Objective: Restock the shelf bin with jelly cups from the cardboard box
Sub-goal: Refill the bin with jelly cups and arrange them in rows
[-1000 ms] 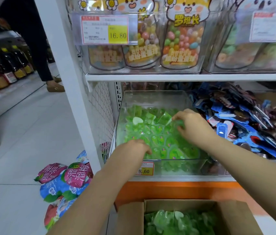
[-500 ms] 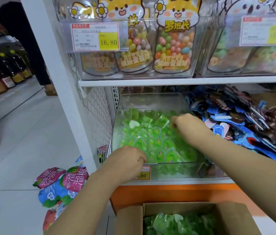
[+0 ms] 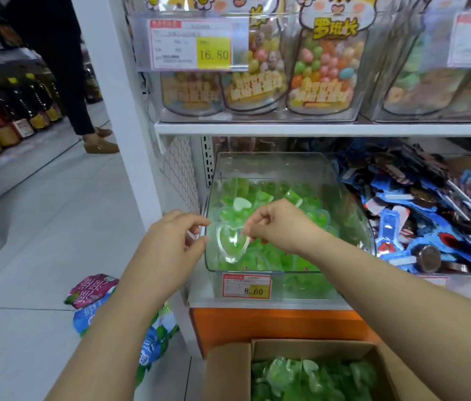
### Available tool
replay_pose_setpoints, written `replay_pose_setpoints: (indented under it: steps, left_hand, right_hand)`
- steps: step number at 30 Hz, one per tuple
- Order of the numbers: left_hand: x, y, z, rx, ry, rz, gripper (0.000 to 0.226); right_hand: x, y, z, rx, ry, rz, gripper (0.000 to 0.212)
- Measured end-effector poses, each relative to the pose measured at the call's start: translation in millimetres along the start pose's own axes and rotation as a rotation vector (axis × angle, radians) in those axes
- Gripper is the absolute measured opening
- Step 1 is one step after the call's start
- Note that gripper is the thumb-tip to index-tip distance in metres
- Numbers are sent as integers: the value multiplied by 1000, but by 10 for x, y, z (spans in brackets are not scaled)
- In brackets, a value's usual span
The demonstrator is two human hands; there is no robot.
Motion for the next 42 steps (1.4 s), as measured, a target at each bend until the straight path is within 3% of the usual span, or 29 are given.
replay_pose_setpoints:
  steps: [5, 17, 27, 35, 39, 42]
  left_hand:
    - [-32, -117, -8, 30, -35, -39, 27]
    - [-55, -115, 1, 31, -27, -80, 27]
    - [-67, -108, 2, 24, -32, -67, 27]
    - [-74, -92, -11, 28, -23, -76, 26]
    - [-71, -110, -18, 24, -18, -70, 27]
    - [-68, -109, -14, 21, 2, -59, 24]
  right_hand:
    - [-247, 34, 103, -88, -191, 64, 8]
    - [-350, 40, 254, -108, -218, -168, 8]
    - [-350, 20, 174, 49, -68, -501, 15]
    - [-377, 62, 169, 134, -66, -416, 14]
    - [-55, 104, 259, 135, 160, -361, 21]
    - [29, 63, 384, 207, 255, -547, 44]
Point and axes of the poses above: each hand's wrist, its own z-axis towards the middle knuckle, its own x-axis out of the back of the hand, y = z × x, the point moved 4 cm from there along z, towards the middle knuckle, and after that the axes turned 12 degrees about -z, right-handed, at the moved point
